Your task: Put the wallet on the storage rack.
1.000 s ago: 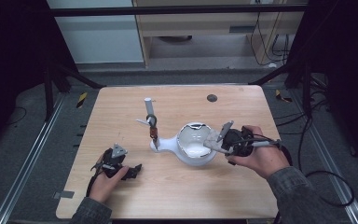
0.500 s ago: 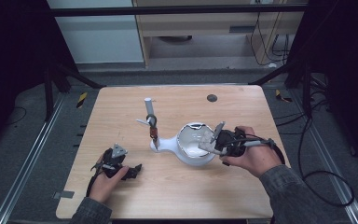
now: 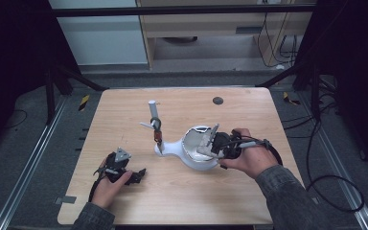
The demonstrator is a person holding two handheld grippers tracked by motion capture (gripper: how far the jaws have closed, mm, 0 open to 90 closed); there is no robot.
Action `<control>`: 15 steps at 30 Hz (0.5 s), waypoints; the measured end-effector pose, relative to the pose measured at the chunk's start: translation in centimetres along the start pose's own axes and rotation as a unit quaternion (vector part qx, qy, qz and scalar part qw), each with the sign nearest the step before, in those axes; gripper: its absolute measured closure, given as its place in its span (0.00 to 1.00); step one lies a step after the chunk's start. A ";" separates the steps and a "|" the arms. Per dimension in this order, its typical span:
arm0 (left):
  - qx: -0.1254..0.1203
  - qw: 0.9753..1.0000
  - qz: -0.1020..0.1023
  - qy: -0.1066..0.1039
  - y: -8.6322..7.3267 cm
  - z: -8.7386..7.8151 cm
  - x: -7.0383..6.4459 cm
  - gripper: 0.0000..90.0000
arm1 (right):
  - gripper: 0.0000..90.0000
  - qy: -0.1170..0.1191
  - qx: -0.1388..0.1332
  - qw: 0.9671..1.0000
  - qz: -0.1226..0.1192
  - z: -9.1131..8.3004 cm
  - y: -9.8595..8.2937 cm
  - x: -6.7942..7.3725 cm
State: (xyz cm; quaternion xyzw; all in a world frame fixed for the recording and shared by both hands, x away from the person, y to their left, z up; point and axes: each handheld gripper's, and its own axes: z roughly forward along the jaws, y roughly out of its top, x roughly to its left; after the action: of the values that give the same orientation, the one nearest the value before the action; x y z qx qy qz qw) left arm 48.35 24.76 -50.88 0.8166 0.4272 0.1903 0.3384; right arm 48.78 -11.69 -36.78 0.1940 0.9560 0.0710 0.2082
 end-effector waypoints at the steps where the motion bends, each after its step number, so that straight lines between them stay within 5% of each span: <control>1: 0.000 1.000 0.000 0.000 0.0 0.0 0.0 0.01 | 0.35 0.001 -0.001 1.000 -0.003 0.1 0.1 0.0; 15: 0.000 1.000 0.002 -0.001 0.0 0.0 0.0 0.01 | 0.35 0.004 0.010 1.000 -0.008 0.6 1.5 0.1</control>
State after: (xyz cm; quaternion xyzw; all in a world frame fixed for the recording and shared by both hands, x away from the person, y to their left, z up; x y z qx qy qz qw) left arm 48.36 24.75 -50.88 0.8177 0.4251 0.1902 0.3384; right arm 49.53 -10.23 -37.03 0.1885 0.9590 0.0610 0.2028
